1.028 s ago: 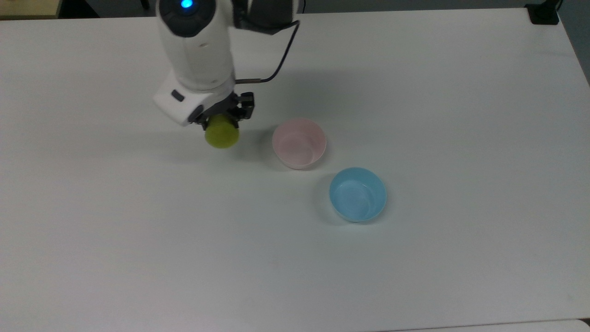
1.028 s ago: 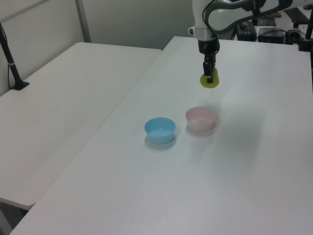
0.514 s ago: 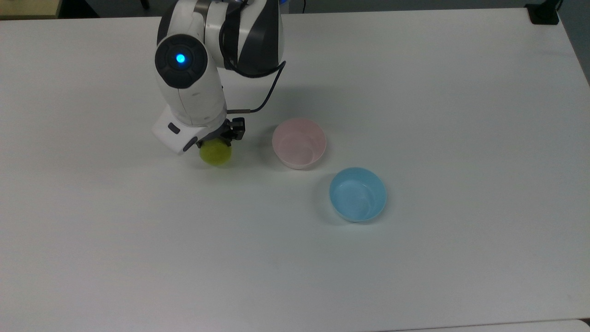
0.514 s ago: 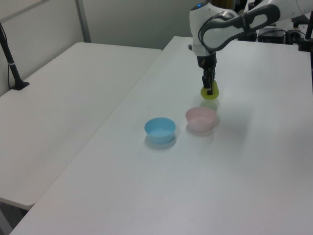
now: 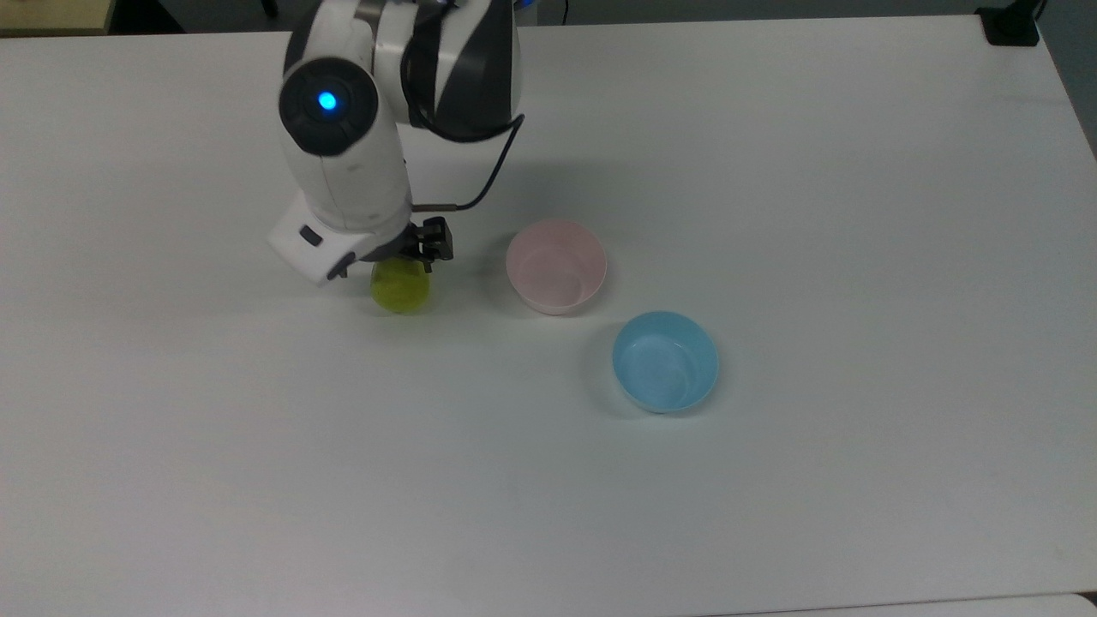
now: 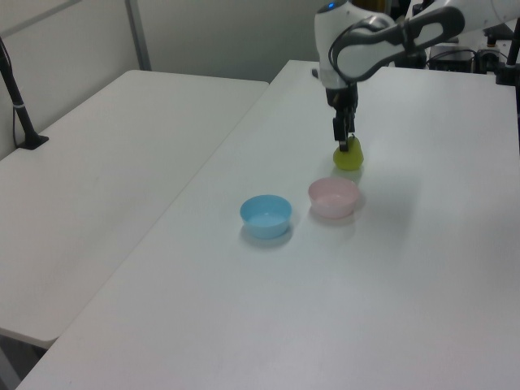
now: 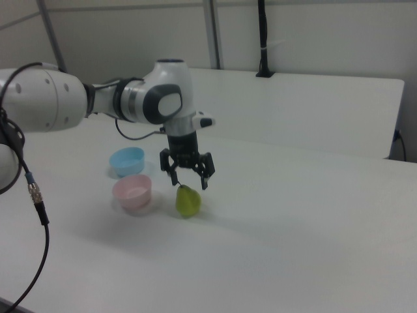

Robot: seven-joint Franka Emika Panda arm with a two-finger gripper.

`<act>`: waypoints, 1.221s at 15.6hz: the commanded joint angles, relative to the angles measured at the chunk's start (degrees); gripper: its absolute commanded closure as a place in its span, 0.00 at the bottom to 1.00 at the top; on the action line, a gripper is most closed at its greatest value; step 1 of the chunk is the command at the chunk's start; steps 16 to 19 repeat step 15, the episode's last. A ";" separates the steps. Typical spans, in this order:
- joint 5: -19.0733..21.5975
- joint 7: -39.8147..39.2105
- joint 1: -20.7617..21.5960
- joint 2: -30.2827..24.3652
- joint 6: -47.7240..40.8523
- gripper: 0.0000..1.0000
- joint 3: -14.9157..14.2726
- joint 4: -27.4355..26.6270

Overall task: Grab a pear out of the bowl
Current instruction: 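Lower the pear onto the table and open the gripper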

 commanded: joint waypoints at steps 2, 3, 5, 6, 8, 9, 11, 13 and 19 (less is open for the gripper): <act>-0.16 1.36 -1.02 -8.75 -6.38 0.00 -0.13 -1.44; -0.16 1.45 -1.02 -9.98 -8.05 0.00 -0.13 -1.44; -0.16 5.19 -0.41 -12.79 -10.86 0.00 0.05 -1.44; -0.50 7.66 -0.23 -13.76 -11.14 0.00 0.40 -1.44; -0.51 9.44 -0.14 -15.26 -11.92 0.00 0.66 -1.44; -0.51 9.71 -0.14 -15.44 -12.89 0.00 0.58 -1.35; -0.51 10.41 -0.14 -16.23 -13.95 0.00 0.66 0.13; -0.60 11.55 -0.14 -16.58 -15.44 0.00 0.58 0.84; -0.51 11.73 -0.14 -17.37 -16.93 0.00 0.75 1.28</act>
